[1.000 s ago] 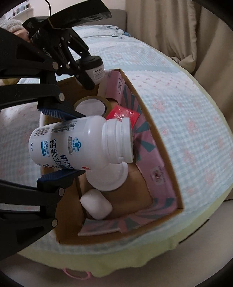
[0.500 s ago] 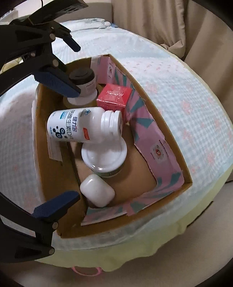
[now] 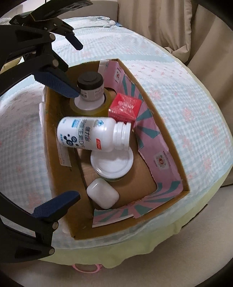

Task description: Organize rigid objects

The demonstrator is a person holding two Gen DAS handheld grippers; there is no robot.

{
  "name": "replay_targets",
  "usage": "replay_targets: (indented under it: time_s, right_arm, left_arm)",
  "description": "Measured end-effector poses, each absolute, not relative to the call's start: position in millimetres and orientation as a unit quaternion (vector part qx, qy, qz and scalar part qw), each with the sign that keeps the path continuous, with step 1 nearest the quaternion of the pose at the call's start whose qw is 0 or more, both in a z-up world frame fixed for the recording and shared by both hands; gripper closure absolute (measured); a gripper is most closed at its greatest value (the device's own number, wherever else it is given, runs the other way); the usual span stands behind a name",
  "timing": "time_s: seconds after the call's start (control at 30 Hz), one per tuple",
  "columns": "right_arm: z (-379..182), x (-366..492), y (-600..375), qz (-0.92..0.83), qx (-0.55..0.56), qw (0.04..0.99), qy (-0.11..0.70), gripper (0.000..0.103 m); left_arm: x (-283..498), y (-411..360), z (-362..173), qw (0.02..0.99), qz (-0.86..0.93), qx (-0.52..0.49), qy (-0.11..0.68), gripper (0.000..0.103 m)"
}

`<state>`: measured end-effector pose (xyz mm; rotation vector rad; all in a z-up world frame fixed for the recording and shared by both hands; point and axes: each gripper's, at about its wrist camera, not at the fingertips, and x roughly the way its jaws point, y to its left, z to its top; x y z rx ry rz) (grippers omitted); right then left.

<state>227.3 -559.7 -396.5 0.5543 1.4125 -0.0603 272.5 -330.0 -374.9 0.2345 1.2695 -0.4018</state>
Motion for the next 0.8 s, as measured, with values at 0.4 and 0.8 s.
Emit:
replay_targets:
  time_s: [0.4,0.8]
  right_arm:
    - [-290.2,206.2,-505.2,-0.018,0.186,0.790,0.584,0.000]
    - [-91.4,155.5,-405.7,0.019,0.097,0.905,0.413,0.000]
  left_arm:
    - [241.6,-277.0,-268.9,0.830,-0.173,0.080,0.524,0.000]
    - [168.5,-176.4,-61.3,0.932,-0.127,0.057,0.334,0.000]
